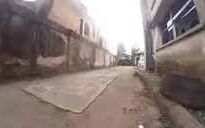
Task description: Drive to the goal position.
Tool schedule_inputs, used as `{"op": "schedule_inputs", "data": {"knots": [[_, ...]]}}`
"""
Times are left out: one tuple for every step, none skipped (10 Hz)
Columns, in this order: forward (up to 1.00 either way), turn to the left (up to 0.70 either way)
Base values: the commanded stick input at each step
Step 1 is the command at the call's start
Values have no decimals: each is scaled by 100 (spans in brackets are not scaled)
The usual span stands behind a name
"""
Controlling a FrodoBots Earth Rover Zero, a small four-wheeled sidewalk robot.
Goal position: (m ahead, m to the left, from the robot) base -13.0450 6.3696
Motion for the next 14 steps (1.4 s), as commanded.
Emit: {"op": "schedule_inputs", "data": {"knots": [[0,45],[0,45],[0,45],[0,45],[0,45],[0,45],[0,45],[0,45],[0,45],[0,45],[0,45],[0,45],[0,45],[0,45]]}}
